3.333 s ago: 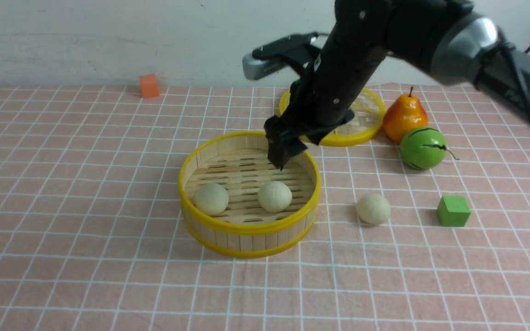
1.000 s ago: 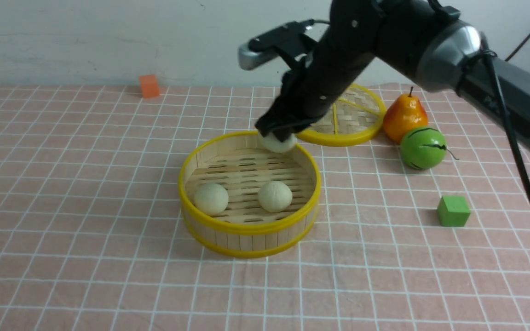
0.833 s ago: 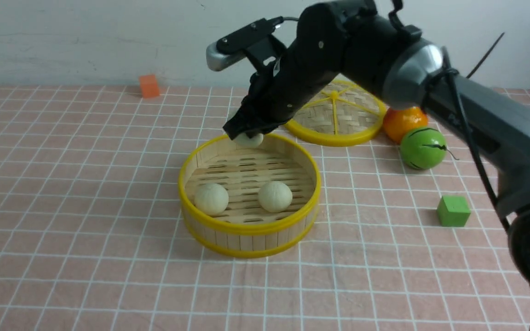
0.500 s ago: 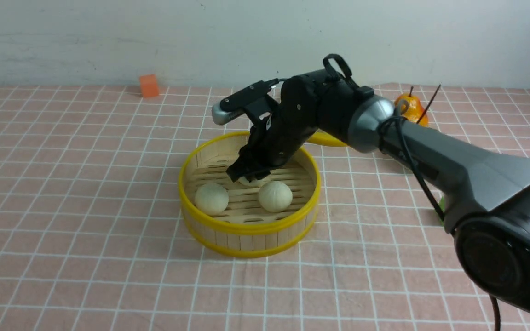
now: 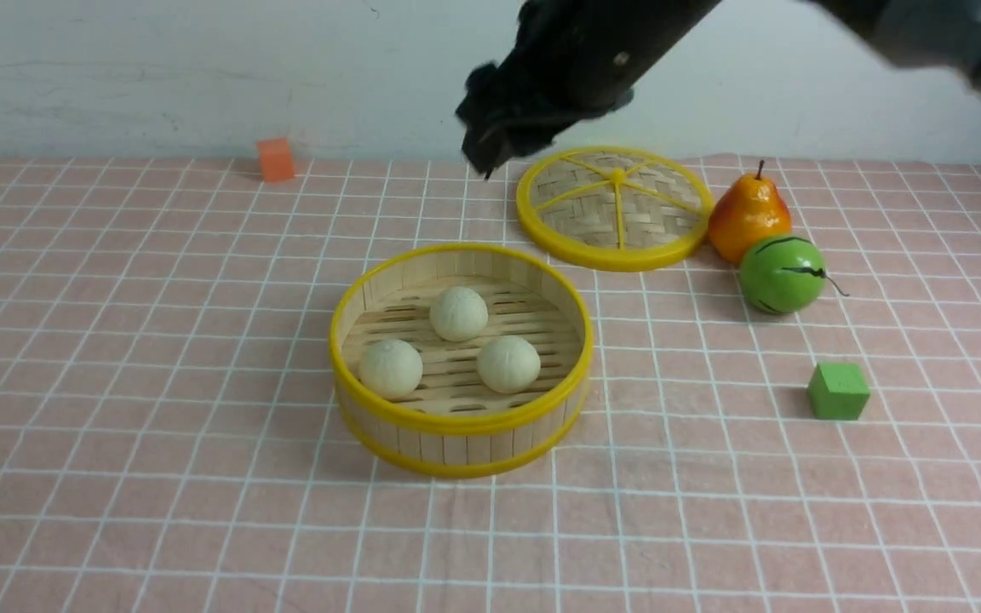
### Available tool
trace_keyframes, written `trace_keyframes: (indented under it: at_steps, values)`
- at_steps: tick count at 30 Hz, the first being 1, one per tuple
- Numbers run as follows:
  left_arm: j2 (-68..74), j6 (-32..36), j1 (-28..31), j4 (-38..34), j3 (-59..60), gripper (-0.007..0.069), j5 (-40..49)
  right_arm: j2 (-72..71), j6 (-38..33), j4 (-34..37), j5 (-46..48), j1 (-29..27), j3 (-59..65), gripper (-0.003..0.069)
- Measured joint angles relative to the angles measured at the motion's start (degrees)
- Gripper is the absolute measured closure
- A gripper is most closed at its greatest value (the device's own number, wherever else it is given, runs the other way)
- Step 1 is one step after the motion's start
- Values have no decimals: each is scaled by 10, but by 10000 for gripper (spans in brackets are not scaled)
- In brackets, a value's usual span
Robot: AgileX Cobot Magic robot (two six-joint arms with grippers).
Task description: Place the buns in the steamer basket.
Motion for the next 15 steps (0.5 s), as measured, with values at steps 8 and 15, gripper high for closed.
trace_keyframes:
  at_steps: [8, 15]
  values:
    - [0, 0, 0, 0, 0, 568, 0, -243, -31, 11, 17, 0, 159, 675]
    - [0, 0, 0, 0, 1, 568, 0, -454, -41, 18, -103, 0, 457, 677]
